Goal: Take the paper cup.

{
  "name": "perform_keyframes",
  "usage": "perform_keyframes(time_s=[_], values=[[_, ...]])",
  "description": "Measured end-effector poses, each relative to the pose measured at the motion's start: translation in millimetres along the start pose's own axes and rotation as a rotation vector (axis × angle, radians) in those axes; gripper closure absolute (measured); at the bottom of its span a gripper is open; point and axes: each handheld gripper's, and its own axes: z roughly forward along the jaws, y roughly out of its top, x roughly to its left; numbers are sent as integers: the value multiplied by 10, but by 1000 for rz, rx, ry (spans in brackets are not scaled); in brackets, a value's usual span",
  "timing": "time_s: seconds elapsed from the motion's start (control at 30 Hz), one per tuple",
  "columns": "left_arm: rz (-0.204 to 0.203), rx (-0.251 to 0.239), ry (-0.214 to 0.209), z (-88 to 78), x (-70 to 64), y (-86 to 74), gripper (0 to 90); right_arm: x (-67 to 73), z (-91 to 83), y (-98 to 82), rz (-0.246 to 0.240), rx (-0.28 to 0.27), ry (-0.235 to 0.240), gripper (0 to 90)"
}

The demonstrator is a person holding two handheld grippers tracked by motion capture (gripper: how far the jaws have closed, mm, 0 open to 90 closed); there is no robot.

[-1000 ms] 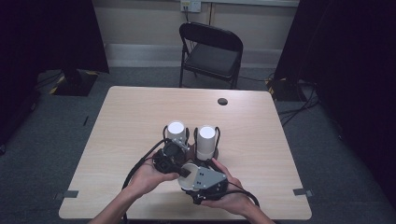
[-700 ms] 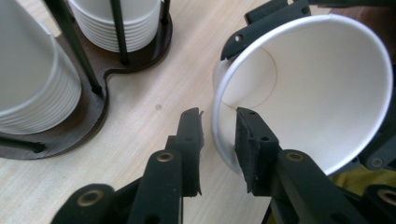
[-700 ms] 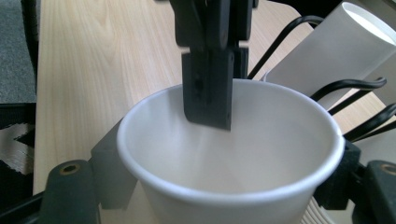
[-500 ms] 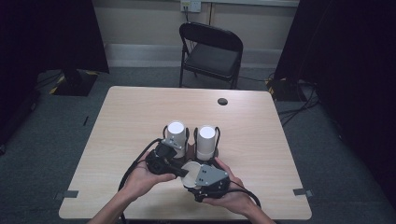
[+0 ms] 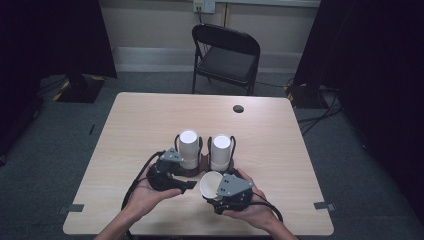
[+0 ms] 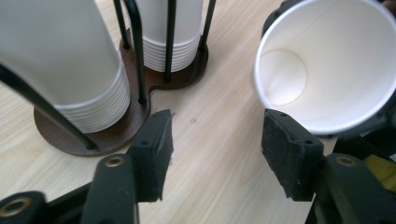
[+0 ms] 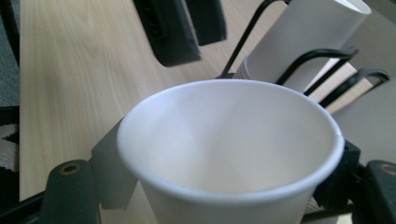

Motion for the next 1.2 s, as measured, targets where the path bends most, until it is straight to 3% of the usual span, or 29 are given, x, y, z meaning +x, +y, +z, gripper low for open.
perform_keyframes(time_s=[0.33,0.53,0.57,0.77,0.83,1.2], values=[[-21,-35,16,27,62,-169,395,-81,-110,-125,80,-5,-27,240],[-6,-62,38,58,101,-256,389,-139,-159,-191,135,-7,-29,238],[13,-68,50,68,99,-291,378,-153,-169,-217,147,-8,-36,238],[12,-82,54,83,133,-380,354,-214,-185,-287,203,-20,-43,239],[-6,-47,58,96,159,-395,352,-236,-192,-306,218,-21,-50,239],[3,-90,43,102,185,-501,315,-387,-249,-364,276,-46,-83,240]])
